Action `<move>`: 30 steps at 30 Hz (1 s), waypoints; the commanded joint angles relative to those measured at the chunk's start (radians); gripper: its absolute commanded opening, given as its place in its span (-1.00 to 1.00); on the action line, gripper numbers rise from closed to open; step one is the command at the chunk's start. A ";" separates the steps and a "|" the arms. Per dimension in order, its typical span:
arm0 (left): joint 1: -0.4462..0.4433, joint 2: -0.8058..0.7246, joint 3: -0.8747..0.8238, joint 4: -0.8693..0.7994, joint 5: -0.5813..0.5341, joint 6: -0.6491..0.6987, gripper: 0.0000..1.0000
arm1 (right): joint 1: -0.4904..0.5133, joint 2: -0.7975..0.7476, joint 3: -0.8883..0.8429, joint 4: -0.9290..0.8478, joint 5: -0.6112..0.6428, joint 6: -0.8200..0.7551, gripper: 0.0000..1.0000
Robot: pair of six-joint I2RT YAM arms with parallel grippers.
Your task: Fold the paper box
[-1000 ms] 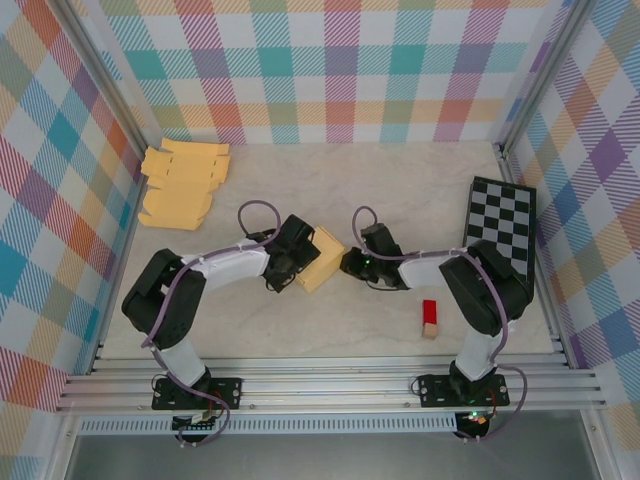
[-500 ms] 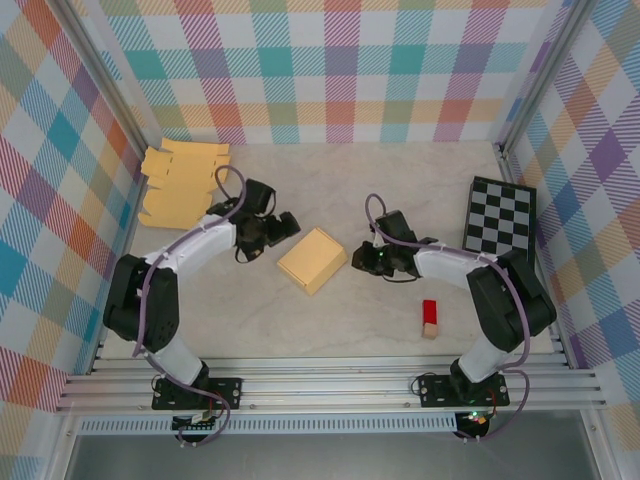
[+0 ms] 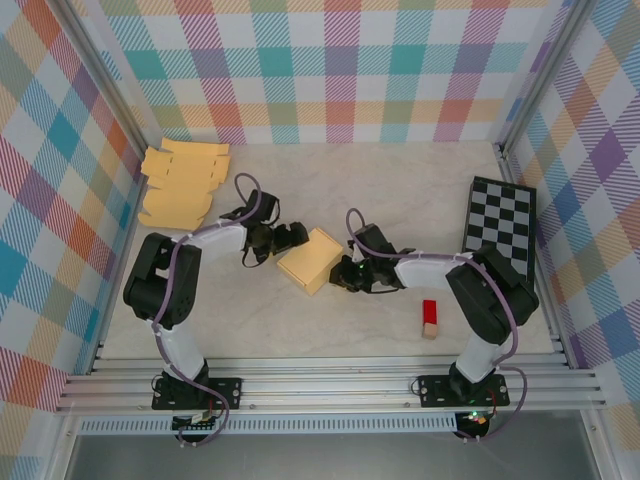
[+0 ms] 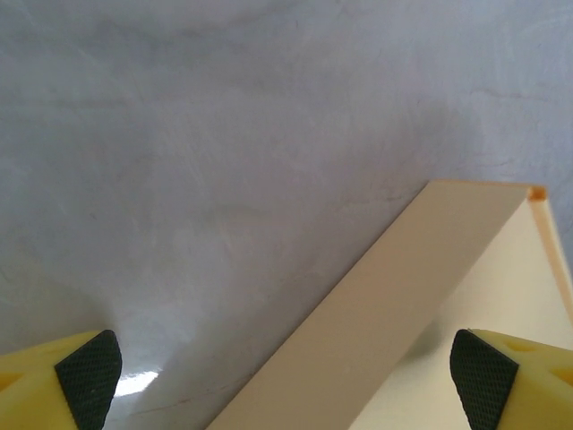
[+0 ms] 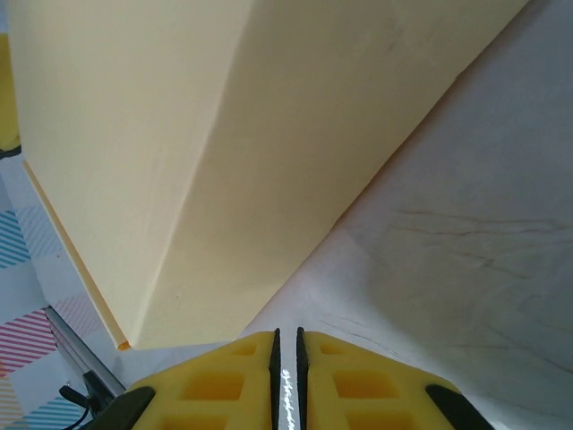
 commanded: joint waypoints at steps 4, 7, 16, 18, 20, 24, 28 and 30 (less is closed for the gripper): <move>-0.077 -0.036 -0.106 0.040 -0.078 -0.127 0.93 | 0.056 0.037 -0.028 0.089 -0.012 0.101 -0.68; -0.102 -0.054 -0.154 0.048 -0.113 -0.181 0.93 | 0.071 0.042 -0.043 0.119 -0.019 0.133 -0.69; -0.235 -0.093 -0.200 0.036 -0.203 -0.375 0.93 | 0.098 0.070 -0.096 0.309 -0.008 0.252 -0.69; -0.268 -0.093 -0.206 0.037 -0.205 -0.438 0.93 | 0.098 0.083 -0.096 0.356 -0.018 0.289 -0.70; -0.306 -0.098 -0.217 0.032 -0.214 -0.512 0.93 | 0.098 0.092 -0.107 0.415 -0.015 0.338 -0.71; -0.385 -0.104 -0.247 0.052 -0.223 -0.650 0.94 | 0.098 0.077 -0.170 0.561 0.054 0.465 -0.74; -0.444 -0.072 -0.248 0.096 -0.186 -0.728 0.94 | 0.102 0.083 -0.163 0.663 0.065 0.553 -0.75; -0.464 -0.052 -0.237 0.123 -0.162 -0.759 0.94 | 0.115 0.082 -0.148 0.682 0.072 0.577 -0.75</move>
